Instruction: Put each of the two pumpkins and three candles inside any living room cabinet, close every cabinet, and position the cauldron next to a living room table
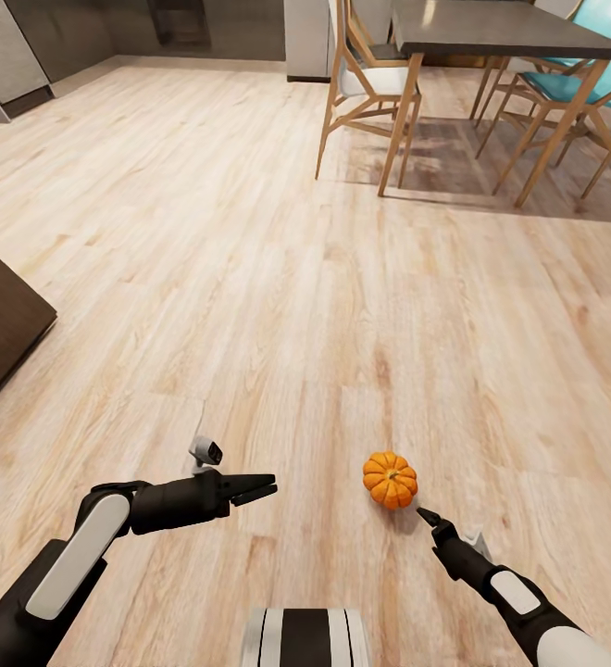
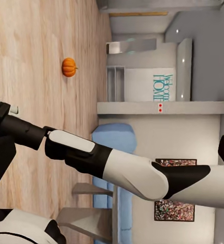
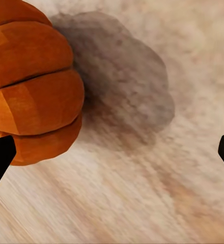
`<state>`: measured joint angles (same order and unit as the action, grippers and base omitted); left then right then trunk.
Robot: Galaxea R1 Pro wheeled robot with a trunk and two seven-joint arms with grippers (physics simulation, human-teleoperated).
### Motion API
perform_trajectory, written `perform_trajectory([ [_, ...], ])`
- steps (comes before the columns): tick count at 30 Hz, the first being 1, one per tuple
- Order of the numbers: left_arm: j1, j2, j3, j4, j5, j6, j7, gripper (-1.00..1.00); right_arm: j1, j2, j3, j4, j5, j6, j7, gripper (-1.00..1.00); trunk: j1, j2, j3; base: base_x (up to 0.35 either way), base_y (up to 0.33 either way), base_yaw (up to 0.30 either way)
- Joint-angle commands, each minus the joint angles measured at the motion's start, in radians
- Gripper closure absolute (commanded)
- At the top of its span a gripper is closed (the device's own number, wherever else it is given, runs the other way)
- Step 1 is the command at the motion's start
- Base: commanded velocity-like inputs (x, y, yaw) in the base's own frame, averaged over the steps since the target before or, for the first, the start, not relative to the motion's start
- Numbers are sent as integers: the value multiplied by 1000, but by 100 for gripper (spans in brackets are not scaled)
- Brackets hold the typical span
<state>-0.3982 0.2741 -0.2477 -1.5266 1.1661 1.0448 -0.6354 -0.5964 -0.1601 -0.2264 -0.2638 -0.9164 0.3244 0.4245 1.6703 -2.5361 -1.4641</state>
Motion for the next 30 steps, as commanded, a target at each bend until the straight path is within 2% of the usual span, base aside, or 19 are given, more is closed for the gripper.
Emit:
perform_trajectory([
  [1,-1,1,-1,0,-2,2,-5,-100,0,0,-5,0,-5,8,1,-100,0,0,-1,0,0,0],
  [10,-1,1,6,-1,-2,2,-6,-100,0,2,-4,0,-5,9,4,-100,0,0,-1,0,0,0],
  [16,-1,1,7,-1,-2,2,-6,-100,0,2,10,2,-1,17,95,-100,0,0,-1,0,0,0],
  [21,-1,1,7,-1,-2,2,-6,-100,0,2,21,2,0,56,114,-100,0,0,-1,0,0,0],
  [30,-1,1,7,0,-2,2,-6,-100,0,1,24,0,0,69,142,-100,0,0,-1,0,0,0],
])
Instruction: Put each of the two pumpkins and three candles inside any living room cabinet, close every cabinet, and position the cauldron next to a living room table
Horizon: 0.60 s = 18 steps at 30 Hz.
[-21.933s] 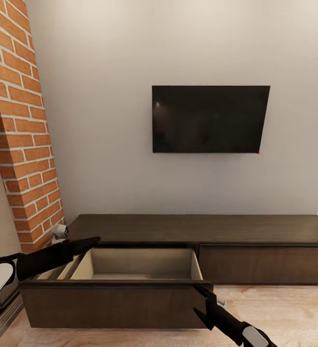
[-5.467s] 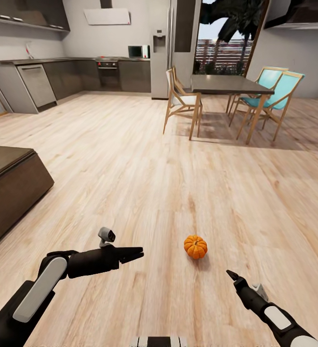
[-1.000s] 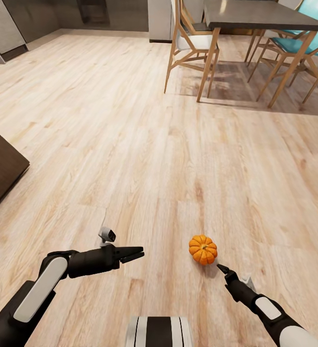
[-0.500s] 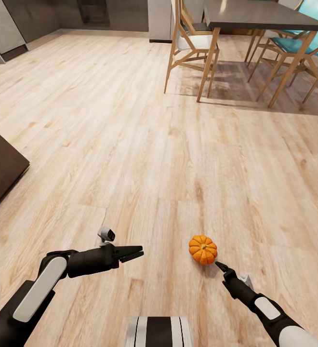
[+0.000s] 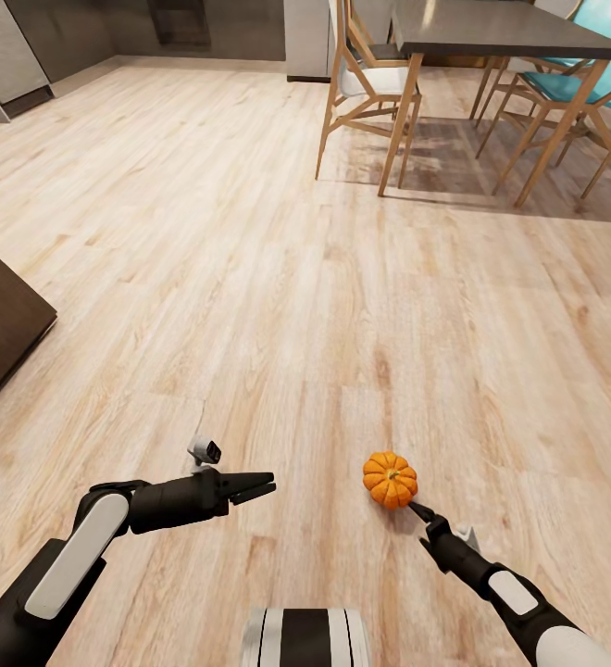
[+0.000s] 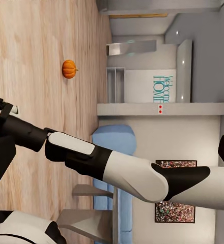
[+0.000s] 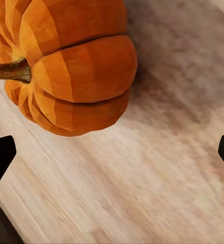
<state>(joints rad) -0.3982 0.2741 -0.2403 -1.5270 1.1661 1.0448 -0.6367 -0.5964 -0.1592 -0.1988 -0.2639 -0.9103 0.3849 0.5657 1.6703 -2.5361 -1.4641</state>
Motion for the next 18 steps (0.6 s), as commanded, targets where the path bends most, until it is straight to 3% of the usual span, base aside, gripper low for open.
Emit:
perform_trajectory([
  [1,-1,1,-1,0,-2,2,-5,-100,0,0,-4,0,-6,9,12,-100,0,0,-1,0,0,0],
  [18,-1,1,-2,0,-2,2,-5,-100,0,-6,-3,2,-6,1,116,-100,0,0,-1,0,0,0],
])
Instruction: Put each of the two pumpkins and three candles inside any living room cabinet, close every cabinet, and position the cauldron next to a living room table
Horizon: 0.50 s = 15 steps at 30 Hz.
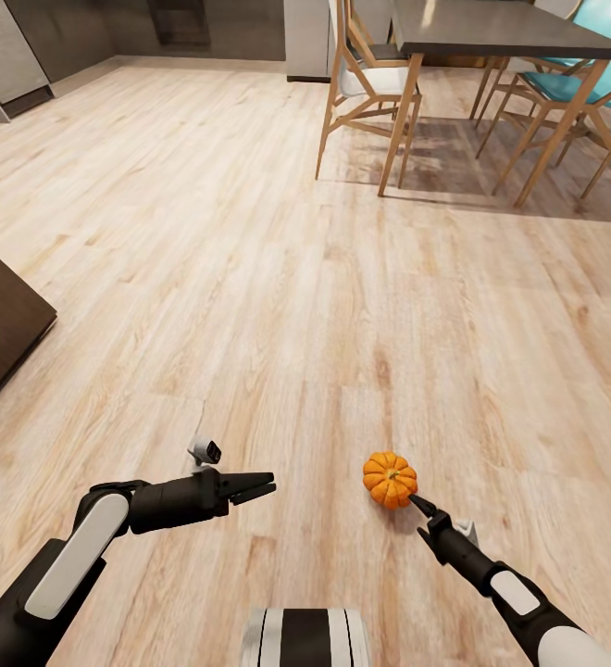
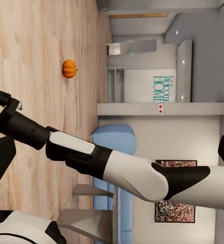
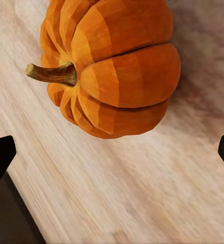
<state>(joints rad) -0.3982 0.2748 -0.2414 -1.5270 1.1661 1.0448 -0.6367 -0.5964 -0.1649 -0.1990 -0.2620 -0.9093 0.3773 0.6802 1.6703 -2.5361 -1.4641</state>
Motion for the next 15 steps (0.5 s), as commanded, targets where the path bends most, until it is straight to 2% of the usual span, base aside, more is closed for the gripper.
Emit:
perform_trajectory([
  [1,-1,0,-1,0,-2,2,-5,-100,0,0,-3,1,-7,8,5,-100,0,0,-1,19,0,0],
  [8,-1,0,-2,0,-2,2,-5,-100,0,1,-7,4,-8,2,15,-100,0,0,-1,123,0,0],
  [15,-1,0,-4,0,-2,2,-5,-100,0,1,-11,11,-10,2,8,-100,0,0,-1,34,0,0],
])
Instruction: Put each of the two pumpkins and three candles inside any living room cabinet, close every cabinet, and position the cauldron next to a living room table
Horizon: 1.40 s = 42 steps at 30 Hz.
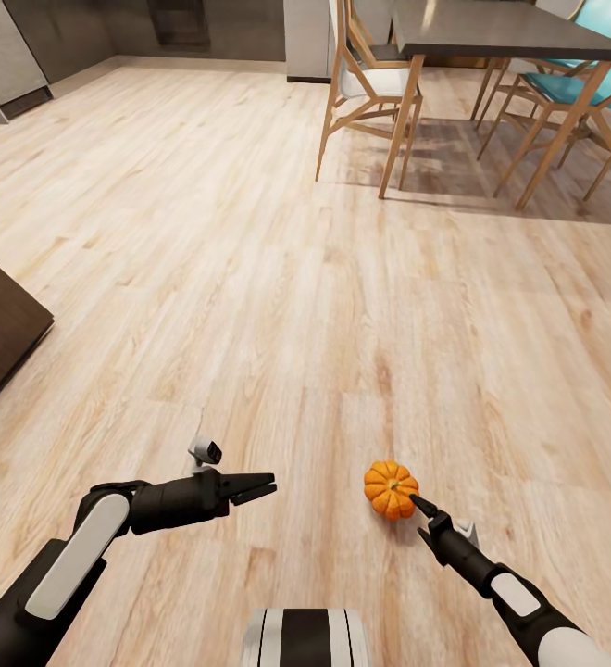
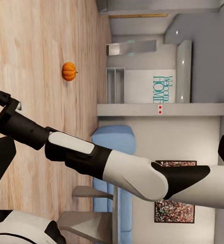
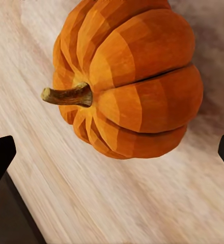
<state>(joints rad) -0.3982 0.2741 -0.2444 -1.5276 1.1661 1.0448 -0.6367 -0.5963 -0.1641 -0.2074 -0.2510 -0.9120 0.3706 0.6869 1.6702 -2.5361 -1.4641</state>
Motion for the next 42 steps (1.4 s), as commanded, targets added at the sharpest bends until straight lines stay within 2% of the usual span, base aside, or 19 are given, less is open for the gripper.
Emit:
perform_trajectory([
  [1,-1,1,-1,0,-2,2,-5,-100,0,0,-3,1,-7,9,1,-100,0,0,-1,26,0,0],
  [11,-1,0,-2,0,-2,2,-5,-100,0,-3,-8,5,-11,8,-16,-100,0,0,-1,38,0,0],
  [18,-1,0,-2,0,-2,2,-5,-100,0,-3,-12,4,-16,8,-86,-100,0,0,-1,11,-2,0],
  [35,-1,1,-1,1,-2,2,-5,-100,0,-5,-16,5,-16,8,-101,-100,0,0,-1,89,-46,0],
  [42,-1,0,0,1,-2,2,-5,-100,0,-4,-16,5,-16,8,-133,-100,0,0,-1,13,-6,0],
])
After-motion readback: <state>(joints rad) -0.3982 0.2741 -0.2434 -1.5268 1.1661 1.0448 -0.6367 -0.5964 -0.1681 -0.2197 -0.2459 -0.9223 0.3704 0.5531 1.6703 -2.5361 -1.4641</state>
